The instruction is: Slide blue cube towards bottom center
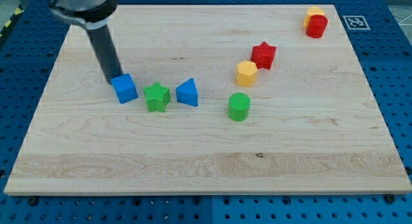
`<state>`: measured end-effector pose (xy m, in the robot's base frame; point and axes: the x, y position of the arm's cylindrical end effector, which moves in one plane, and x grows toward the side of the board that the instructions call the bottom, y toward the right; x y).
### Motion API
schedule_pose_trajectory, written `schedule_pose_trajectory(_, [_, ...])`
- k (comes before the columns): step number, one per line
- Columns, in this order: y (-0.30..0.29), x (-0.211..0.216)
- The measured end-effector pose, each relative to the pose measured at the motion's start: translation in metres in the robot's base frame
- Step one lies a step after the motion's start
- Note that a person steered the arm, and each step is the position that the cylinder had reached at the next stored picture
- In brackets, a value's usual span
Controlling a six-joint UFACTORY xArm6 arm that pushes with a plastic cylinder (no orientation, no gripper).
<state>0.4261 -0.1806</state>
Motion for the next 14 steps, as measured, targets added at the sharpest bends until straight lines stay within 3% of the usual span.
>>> schedule_pose_trajectory(1, [-0.021,0.003])
schedule_pose_trajectory(2, [-0.009,-0.033])
schedule_pose_trajectory(3, [0.026,-0.039])
schedule_pose_trajectory(6, [0.039,0.004])
schedule_pose_trajectory(8, [-0.02,0.036])
schedule_pose_trajectory(9, [-0.02,0.064])
schedule_pose_trajectory(12, [0.059,0.08])
schedule_pose_trajectory(14, [0.073,0.084])
